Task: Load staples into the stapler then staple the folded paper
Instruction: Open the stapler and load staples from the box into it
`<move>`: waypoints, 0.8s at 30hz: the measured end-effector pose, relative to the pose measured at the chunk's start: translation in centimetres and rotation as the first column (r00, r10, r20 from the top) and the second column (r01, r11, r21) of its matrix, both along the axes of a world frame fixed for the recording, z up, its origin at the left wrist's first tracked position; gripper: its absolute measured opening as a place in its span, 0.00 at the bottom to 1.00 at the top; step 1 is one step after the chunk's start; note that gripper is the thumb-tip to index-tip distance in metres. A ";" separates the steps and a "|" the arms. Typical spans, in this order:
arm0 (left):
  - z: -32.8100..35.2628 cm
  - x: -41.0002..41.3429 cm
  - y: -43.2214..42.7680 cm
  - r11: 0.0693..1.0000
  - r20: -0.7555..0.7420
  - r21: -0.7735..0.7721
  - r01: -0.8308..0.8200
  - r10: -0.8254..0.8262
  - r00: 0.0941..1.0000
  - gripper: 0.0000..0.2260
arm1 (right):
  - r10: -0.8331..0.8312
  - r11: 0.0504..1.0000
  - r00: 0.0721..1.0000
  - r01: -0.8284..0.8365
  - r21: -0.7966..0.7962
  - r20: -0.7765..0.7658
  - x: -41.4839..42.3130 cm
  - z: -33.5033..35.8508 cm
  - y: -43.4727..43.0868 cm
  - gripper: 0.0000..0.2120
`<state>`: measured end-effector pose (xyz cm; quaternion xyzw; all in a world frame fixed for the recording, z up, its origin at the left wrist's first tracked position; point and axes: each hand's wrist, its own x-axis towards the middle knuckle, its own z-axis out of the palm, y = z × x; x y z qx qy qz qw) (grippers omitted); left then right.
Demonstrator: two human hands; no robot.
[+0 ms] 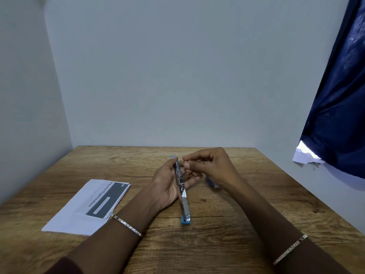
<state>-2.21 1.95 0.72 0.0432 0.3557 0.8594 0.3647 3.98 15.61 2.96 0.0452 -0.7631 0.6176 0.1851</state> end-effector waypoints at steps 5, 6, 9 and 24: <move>0.1 0.3 0.1 1.000 -0.006 0.007 0.004 -0.004 1.000 0.25 | -0.047 0.996 0.999 0.046 0.072 0.013 -0.1 -0.1 -0.2 0.09; 0.0 0.2 0.2 1.000 -0.010 0.004 0.003 -0.002 1.000 0.25 | -0.051 0.994 0.999 0.049 0.096 0.019 -0.2 -0.2 -0.2 0.09; -0.2 0.0 0.3 1.000 -0.035 -0.014 -0.002 0.002 0.999 0.25 | -0.062 0.991 0.998 0.060 0.123 0.019 -0.2 -0.3 -0.2 0.08; -0.3 0.3 0.4 0.997 -0.049 0.043 0.068 -0.066 0.997 0.21 | -0.056 0.945 0.984 0.107 0.308 -0.169 -0.4 -0.4 0.0 0.06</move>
